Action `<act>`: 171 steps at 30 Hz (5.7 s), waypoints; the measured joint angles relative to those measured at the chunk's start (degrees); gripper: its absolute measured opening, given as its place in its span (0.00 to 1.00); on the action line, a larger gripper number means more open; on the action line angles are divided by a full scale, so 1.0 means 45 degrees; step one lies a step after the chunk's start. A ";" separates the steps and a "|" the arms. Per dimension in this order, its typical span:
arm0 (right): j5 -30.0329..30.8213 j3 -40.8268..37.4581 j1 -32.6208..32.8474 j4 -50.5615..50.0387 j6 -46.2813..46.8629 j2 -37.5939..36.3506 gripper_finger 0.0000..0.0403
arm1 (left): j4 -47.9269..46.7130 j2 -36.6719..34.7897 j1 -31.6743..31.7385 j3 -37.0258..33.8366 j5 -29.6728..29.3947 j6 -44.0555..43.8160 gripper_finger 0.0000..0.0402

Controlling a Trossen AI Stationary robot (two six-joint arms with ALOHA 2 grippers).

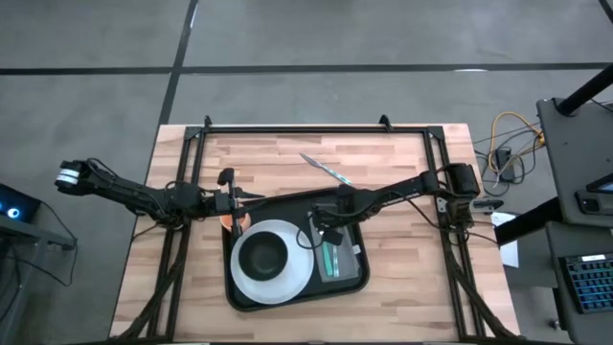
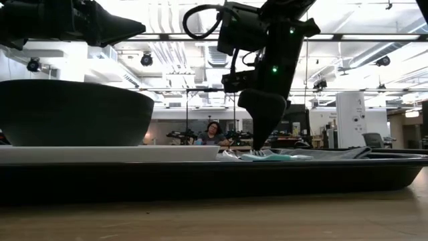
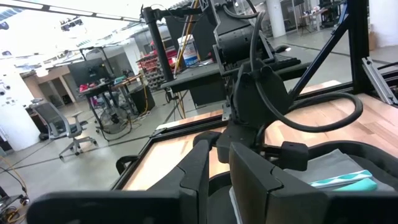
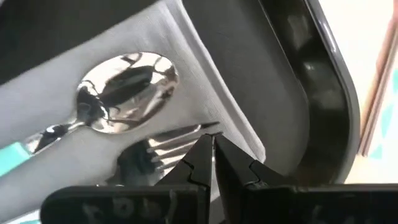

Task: Set up tray
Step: Put the blue and white fork on the gray table napkin to the right of the blue spoon, then put the blue and white table knife on the gray napkin to the right side of the blue and white fork

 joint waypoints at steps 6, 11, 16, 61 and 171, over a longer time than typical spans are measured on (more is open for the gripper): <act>0.0569 0.0000 -0.0005 -0.0251 0.0549 0.0000 0.02 | 0.0000 -0.0003 0.0000 0.0000 0.0001 0.0000 0.11; 0.0634 0.0000 -0.0059 -0.0877 0.1303 0.0000 0.02 | -0.0001 0.0000 0.0000 0.0000 -0.0002 0.0000 0.11; 0.0622 0.0000 -0.0087 -0.1097 0.1523 0.0000 0.02 | -0.0007 -0.0002 0.0000 0.0000 -0.0002 0.0000 0.11; -0.0092 -0.0019 -0.0092 -0.0406 0.1260 0.0029 0.02 | -0.0035 -0.0005 0.0000 0.0000 0.0000 0.0000 0.11; -0.4854 -0.3541 -0.5768 0.6286 -0.4434 -0.2455 0.29 | -0.1042 -0.0010 0.0010 0.0138 -0.0019 0.0931 0.11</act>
